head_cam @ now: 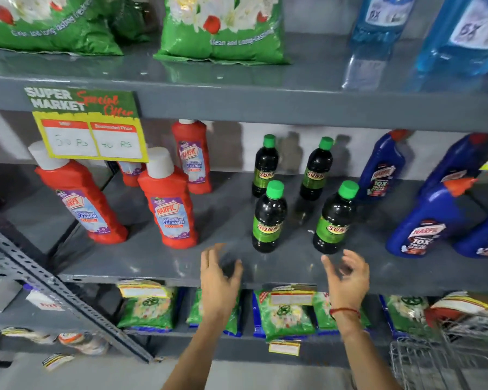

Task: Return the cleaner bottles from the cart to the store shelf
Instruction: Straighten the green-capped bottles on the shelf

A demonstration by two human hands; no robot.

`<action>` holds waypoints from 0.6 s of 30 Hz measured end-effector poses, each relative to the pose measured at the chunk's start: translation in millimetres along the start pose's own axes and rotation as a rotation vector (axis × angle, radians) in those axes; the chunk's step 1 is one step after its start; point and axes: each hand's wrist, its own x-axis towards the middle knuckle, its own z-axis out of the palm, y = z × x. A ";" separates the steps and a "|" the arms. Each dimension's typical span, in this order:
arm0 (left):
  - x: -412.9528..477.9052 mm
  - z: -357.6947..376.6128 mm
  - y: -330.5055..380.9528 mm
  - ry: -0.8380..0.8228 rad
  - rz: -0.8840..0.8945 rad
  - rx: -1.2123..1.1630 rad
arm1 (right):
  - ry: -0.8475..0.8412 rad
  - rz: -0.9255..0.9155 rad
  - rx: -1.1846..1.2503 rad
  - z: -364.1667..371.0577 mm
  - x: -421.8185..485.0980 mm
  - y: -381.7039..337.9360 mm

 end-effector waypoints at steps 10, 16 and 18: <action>15.6 57.7 11.4 -0.187 -0.201 0.024 | -0.455 0.083 -0.066 -3.7 53.0 6.6; 33.1 72.2 17.1 -0.200 -0.167 0.082 | -0.409 0.051 -0.097 4.7 61.2 2.3; 34.5 74.9 14.8 -0.166 -0.157 0.115 | -0.396 0.057 -0.097 7.0 63.4 2.9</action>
